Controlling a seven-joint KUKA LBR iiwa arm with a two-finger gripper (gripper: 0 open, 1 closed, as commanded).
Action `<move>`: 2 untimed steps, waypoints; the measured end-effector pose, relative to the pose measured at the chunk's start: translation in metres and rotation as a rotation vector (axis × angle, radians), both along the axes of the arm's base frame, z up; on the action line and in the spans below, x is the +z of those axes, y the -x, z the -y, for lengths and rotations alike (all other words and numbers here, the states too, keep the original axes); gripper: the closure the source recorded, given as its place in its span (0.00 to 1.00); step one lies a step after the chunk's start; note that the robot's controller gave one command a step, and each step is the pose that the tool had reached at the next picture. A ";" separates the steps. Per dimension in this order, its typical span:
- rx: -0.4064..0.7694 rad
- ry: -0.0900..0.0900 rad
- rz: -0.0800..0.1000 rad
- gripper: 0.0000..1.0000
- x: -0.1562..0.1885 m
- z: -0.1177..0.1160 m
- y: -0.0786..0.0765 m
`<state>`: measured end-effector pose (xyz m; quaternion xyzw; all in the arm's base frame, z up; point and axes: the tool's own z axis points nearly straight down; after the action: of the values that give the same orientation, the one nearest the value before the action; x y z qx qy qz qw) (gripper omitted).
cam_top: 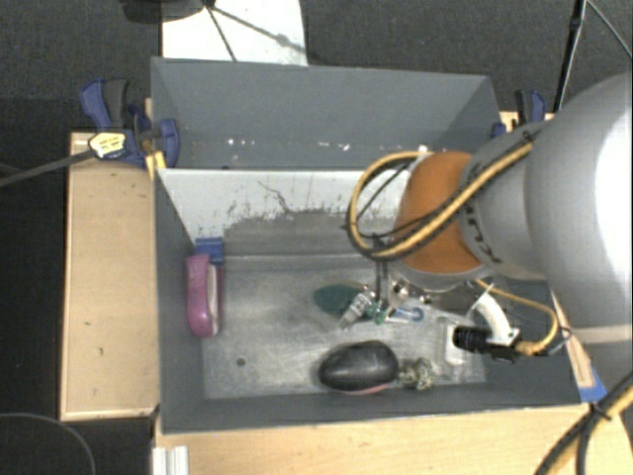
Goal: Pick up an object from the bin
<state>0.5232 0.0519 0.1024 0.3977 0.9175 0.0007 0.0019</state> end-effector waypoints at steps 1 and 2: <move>0.006 0.000 0.001 1.00 0.005 0.000 -0.001; 0.012 0.000 0.002 1.00 0.011 0.000 -0.001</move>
Offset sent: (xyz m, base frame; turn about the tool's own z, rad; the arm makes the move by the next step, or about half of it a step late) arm 0.0002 0.0001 0.0048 0.0000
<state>0.5245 0.0521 0.1134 0.3922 0.9199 0.0010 0.0031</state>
